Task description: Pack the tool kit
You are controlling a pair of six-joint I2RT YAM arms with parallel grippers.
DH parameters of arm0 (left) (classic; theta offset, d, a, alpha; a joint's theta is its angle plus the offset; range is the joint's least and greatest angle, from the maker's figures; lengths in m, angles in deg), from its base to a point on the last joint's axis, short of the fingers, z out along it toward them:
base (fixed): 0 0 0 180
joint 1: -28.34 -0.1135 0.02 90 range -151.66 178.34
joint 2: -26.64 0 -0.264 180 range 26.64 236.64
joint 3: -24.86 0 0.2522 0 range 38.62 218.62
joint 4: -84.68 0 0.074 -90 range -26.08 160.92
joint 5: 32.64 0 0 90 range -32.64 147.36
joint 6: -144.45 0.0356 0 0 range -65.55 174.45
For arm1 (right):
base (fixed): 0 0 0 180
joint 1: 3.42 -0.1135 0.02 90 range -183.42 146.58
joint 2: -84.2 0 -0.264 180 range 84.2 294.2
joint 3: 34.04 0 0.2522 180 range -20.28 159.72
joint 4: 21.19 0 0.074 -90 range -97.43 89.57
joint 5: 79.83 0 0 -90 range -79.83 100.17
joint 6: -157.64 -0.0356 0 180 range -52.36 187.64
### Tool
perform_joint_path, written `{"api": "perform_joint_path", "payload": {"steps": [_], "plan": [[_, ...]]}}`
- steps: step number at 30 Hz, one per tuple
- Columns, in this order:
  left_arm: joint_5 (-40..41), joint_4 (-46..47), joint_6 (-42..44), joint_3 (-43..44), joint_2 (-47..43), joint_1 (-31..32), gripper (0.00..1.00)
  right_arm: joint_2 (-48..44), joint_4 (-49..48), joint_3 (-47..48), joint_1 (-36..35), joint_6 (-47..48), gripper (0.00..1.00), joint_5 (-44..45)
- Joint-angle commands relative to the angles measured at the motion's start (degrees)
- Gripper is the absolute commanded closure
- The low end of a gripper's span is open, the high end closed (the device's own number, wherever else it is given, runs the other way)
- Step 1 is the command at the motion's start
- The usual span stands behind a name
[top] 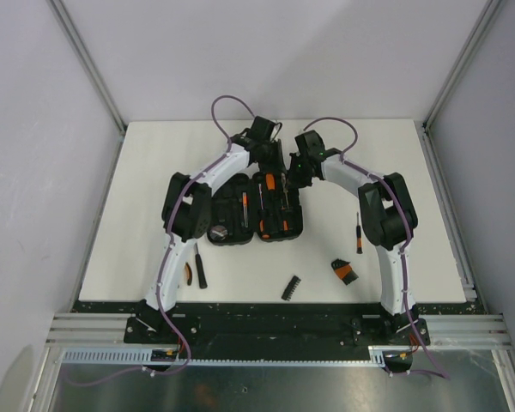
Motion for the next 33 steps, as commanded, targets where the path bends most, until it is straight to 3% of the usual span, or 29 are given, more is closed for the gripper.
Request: {"api": "perform_joint_path", "payload": {"steps": [1, 17, 27, 33], "plan": [[2.7, 0.5, 2.1, 0.2, 0.2, 0.5, 0.71, 4.8, 5.9, -3.3, -0.7, 0.5, 0.94, 2.3], [2.0, 0.5, 1.7, 1.9, 4.0, 1.1, 0.78, 4.8, 5.9, -3.3, -0.5, 0.5, 0.94, 2.1], [2.4, 0.4, 1.9, 0.6, 5.8, 2.2, 0.97, 6.4, 8.2, -2.0, -1.0, 1.3, 0.96, 3.0], [2.2, -0.8, 2.2, 0.1, 7.3, 3.1, 1.00, 8.9, 11.9, 1.0, -1.8, 1.9, 0.98, 4.0]]}}
